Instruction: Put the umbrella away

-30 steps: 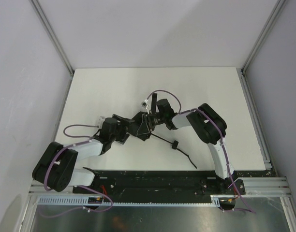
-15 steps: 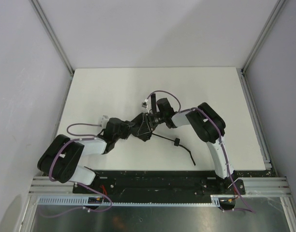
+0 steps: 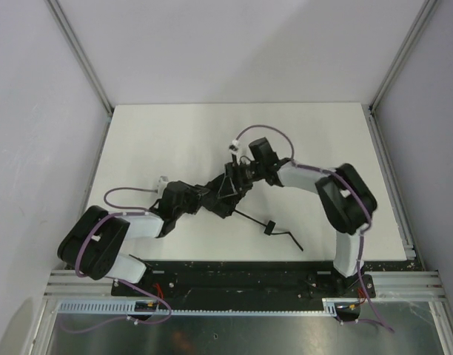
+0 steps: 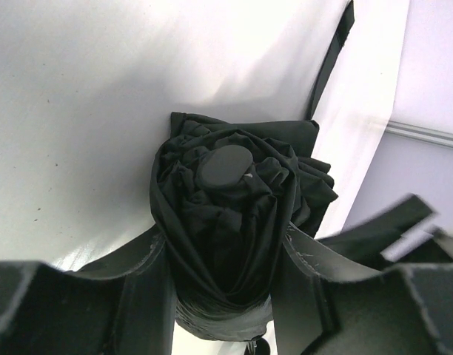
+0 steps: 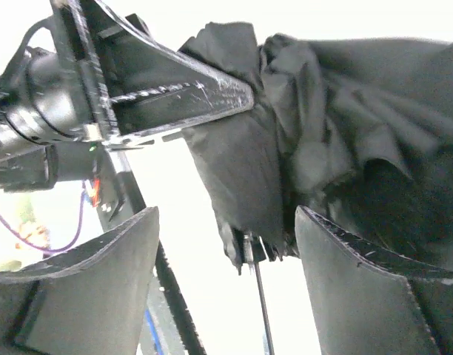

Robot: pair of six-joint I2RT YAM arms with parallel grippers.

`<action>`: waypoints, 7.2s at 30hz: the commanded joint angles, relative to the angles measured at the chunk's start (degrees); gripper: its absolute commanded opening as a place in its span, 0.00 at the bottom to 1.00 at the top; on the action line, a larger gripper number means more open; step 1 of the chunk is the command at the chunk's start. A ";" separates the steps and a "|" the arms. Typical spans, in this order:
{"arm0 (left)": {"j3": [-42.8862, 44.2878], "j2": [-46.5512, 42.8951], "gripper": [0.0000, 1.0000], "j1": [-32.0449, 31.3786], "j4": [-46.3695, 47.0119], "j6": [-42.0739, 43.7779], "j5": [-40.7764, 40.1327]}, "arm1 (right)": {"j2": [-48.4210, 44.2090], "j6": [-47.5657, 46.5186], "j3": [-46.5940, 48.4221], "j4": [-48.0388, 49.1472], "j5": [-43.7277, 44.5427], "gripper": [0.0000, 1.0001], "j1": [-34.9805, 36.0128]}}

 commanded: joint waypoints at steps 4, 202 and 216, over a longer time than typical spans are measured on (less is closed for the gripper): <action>-0.72 0.44 0.00 0.03 -17.14 4.22 -1.16 | -18.77 -17.32 0.62 -11.21 22.29 0.84 -0.12; 2.57 2.28 0.24 -1.70 -23.90 3.83 3.90 | -0.26 -27.33 -10.41 7.97 61.76 0.47 24.99; 0.92 -5.56 0.93 0.84 -20.98 7.39 4.85 | 1.74 -16.60 -17.06 11.74 24.29 0.00 12.93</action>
